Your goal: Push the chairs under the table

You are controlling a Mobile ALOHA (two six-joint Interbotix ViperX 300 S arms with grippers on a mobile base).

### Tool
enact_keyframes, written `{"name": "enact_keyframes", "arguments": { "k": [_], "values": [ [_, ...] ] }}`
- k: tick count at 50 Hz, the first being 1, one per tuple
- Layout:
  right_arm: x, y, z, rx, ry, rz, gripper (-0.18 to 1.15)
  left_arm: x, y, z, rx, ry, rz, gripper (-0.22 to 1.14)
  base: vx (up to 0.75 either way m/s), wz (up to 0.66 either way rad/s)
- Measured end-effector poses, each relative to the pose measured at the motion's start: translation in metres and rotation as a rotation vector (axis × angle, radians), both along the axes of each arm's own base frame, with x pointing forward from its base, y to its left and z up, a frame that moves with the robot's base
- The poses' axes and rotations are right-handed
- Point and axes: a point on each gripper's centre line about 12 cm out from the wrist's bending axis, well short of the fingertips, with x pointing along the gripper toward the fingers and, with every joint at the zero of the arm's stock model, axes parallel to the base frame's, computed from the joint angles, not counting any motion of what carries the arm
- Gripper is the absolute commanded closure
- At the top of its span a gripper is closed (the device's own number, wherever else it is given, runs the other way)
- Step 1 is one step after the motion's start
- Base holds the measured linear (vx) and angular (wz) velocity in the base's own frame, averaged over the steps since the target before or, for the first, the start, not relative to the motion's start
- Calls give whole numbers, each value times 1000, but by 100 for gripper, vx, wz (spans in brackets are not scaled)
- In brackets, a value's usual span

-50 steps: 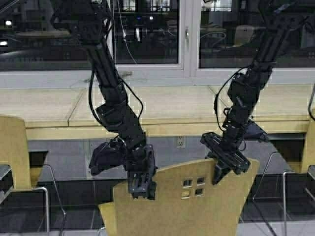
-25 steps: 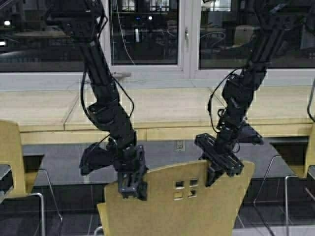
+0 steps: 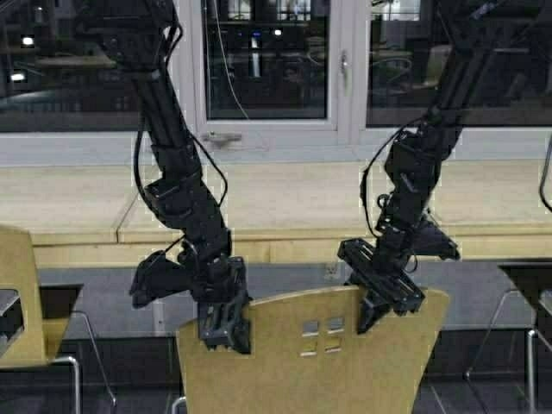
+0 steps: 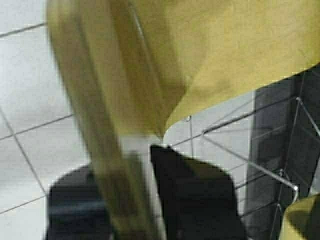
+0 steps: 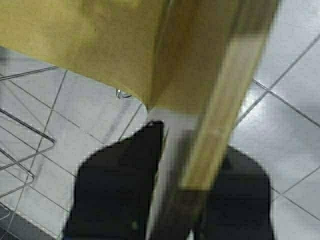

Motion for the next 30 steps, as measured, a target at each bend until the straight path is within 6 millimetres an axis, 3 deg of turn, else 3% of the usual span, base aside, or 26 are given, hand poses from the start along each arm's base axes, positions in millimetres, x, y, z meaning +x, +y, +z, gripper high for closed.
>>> {"name": "enact_keyframes", "arguments": {
  "k": [17, 30],
  "values": [
    [-22, 7, -1, -13, 37, 28, 85, -15, 9, 0, 20, 33, 0, 88, 24, 4],
    [-27, 9, 1, -26, 29, 34, 85, -13, 15, 0, 21, 36, 14, 88, 24, 0]
  ]
}}
